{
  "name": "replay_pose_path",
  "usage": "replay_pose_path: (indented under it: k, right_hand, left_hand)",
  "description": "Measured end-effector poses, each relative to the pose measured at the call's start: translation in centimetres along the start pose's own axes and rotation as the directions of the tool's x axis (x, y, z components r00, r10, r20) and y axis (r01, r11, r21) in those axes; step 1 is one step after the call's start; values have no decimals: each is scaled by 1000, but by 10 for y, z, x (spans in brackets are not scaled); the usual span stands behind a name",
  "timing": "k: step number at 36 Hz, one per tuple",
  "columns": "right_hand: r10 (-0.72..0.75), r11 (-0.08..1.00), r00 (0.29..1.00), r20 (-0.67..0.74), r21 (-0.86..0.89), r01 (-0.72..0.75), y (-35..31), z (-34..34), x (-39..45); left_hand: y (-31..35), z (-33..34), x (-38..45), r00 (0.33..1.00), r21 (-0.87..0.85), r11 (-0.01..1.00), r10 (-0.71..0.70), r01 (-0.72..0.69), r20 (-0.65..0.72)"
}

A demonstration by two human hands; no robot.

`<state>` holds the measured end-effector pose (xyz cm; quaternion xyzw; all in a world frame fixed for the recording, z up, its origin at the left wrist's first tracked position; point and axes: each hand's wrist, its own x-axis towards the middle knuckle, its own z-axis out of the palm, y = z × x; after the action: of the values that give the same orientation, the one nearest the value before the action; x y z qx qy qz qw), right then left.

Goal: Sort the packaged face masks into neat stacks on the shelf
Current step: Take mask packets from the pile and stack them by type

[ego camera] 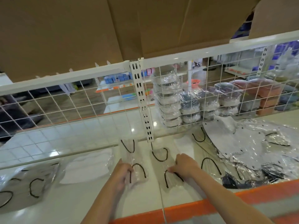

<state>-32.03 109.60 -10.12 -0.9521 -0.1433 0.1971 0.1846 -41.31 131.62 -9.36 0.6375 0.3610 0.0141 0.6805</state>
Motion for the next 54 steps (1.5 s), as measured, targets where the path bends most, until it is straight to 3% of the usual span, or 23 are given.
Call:
replay_pose_path:
  k: [2, 4, 7, 9, 12, 14, 18, 21, 23, 27, 33, 37, 43, 54]
  right_hand:
    - [24, 994, 998, -49, 109, -19, 3, -2, 0]
    - [102, 933, 985, -140, 358, -46, 9, 0, 3]
    - [205, 584, 970, -128, 812, -17, 16, -3, 0]
    - [163, 359, 983, -86, 933, 22, 18, -6, -6]
    - [50, 288, 996, -70, 956, 52, 12, -12, -19]
    - [-25, 332, 998, -59, 941, 64, 9, -13, -26]
    - [-18, 659, 979, -203, 734, 164, 22, -13, -23]
    - [13, 912, 926, -378, 384, 144, 46, -27, -19]
    - [-16, 996, 905, -424, 76, 53, 67, -35, -16]
    - [88, 978, 926, -367, -143, -149, 102, -37, -15]
    - [100, 940, 933, -345, -276, -203, 105, -41, -15]
    - [125, 931, 920, -371, -277, -238, 99, -41, -13]
    - [51, 923, 927, -371, -337, -185, 96, -40, -14]
    - [44, 944, 910, -413, -282, -174, 98, -62, -16]
  left_hand:
    - [-3, 4, -2, 1000, -24, 1000, -2, 2, 9]
    - [1, 12, -14, 1000, -22, 1000, -12, 12, 23]
    - [5, 24, -25, 999, 6, 1000, 10, -11, 49]
    - [6, 34, -30, 995, -5, 1000, 29, -28, 94]
    - [8, 55, -41, 968, -42, 998, 49, -40, 248]
    - [6, 71, -43, 953, -9, 999, 49, -49, 300]
    - [4, 94, -47, 950, 28, 995, 84, -97, 301]
    - [5, 102, -46, 959, 91, 990, 78, -106, 271]
    - [5, 104, -44, 965, 127, 987, 67, -102, 255]
    - [3, 109, -42, 963, 152, 982, 66, -108, 261]
    - [2, 120, -48, 951, 96, 992, 43, -76, 306]
    - [2, 119, -45, 954, 134, 988, 36, -79, 299]
    - [7, 114, -55, 960, 169, 981, 49, -99, 274]
    - [5, 104, -60, 971, 174, 981, 44, -87, 235]
